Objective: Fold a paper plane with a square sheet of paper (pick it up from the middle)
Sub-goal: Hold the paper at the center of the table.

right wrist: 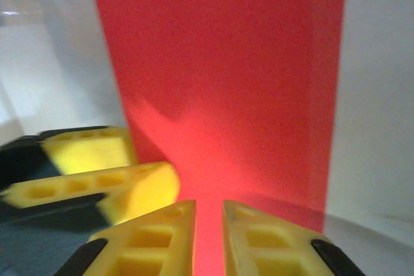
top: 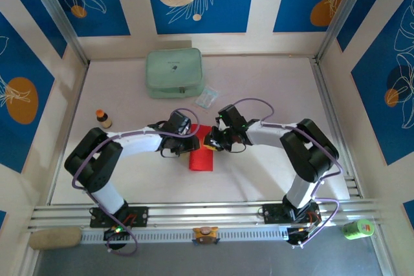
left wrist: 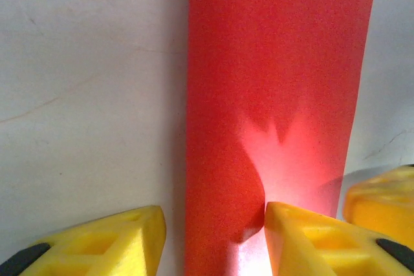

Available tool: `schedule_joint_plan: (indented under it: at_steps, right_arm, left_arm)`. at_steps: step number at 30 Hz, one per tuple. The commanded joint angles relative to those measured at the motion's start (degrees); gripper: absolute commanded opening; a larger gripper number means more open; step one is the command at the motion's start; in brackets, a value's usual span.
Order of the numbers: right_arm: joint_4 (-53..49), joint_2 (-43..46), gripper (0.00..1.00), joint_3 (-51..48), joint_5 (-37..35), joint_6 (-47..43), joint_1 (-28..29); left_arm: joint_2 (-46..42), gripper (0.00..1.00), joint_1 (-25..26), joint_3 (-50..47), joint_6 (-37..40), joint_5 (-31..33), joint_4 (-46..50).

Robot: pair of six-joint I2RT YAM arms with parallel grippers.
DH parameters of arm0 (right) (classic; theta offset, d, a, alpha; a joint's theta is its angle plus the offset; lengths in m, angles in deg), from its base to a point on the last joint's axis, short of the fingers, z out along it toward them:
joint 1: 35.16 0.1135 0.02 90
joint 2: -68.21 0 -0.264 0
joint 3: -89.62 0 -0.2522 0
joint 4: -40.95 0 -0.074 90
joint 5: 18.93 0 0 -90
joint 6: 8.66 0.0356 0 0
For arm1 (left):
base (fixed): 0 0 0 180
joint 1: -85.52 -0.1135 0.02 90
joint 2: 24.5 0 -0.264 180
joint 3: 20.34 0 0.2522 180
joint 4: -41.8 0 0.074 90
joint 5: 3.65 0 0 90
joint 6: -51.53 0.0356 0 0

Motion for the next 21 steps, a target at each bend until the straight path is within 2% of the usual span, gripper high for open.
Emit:
schedule_joint_plan:
  at_steps: [1,7,16,21]
  right_arm:
    - [-6.40,-2.35,0.16,1.31,-0.69,-4.07,0.18]
    - [-11.65,-3.88,0.10,1.45,-0.42,-10.40,-0.25]
    - [-14.85,-1.31,0.10,0.49,3.44,-18.42,-2.33]
    - [-13.37,-1.11,0.11,-0.42,4.30,-15.37,-3.20]
  left_arm:
    - [1.54,0.48,-0.11,-1.68,-0.96,-1.93,-0.67]
    - [-0.95,0.55,-0.04,-1.79,-0.75,-3.74,-1.22]
    - [-5.36,0.58,0.13,-2.83,-0.61,-8.13,-2.58]
    - [-4.65,0.55,0.34,-4.69,-2.85,-12.22,-7.50]
